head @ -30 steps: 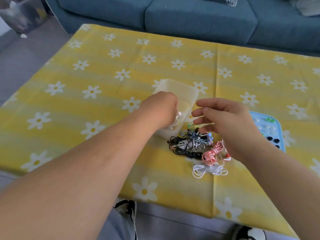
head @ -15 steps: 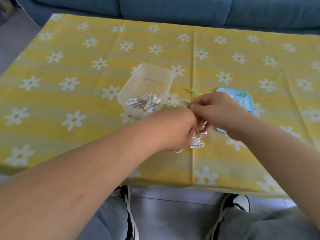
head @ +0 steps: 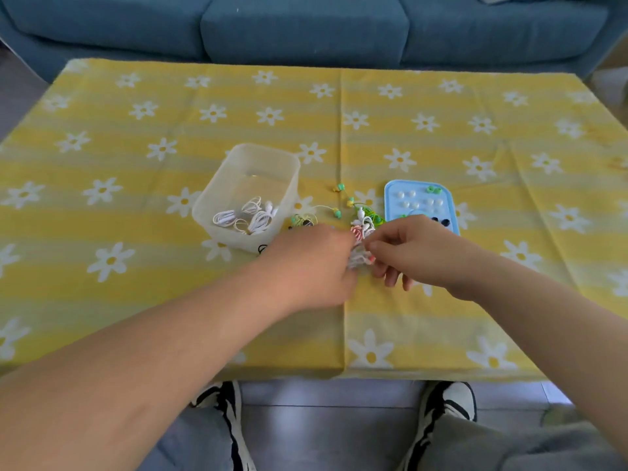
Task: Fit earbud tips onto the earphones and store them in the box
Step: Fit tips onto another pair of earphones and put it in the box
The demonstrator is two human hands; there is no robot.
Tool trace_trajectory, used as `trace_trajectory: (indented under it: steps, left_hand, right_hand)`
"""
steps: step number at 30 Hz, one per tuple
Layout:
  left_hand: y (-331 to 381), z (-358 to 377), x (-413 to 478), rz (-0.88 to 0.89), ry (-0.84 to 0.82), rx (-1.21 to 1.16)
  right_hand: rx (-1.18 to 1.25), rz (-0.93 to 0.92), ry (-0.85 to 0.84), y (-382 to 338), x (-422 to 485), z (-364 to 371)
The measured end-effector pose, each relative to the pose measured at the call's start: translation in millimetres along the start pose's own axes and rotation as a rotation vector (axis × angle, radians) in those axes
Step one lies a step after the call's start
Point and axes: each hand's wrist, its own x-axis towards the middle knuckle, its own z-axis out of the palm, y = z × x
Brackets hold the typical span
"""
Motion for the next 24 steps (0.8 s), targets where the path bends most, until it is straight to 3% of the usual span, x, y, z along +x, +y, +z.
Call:
trace_trajectory:
  steps: [7,15,19,24]
  left_hand:
    - [6.5,-42.6,8.9,-0.190,0.097,-0.628]
    - [13.7,-49.2,12.1,-0.103,0.192,-0.577]
    - [14.5,-59.2,9.8,-0.102,0.264,-0.816]
    - [5.2,-67.4,8.1,-0.016,0.366,-1.060]
  right_hand:
    - [0.262,-0.103,-0.006,2.2,-13.9,-11.3]
    - [0.291,-0.255,0.074,-1.1,-16.6,-9.4]
    - [0.254,-0.290,0.099,-5.0,-12.6,-5.5]
    - [0.394,-0.250,0.105,-13.1,-9.7,-0.1]
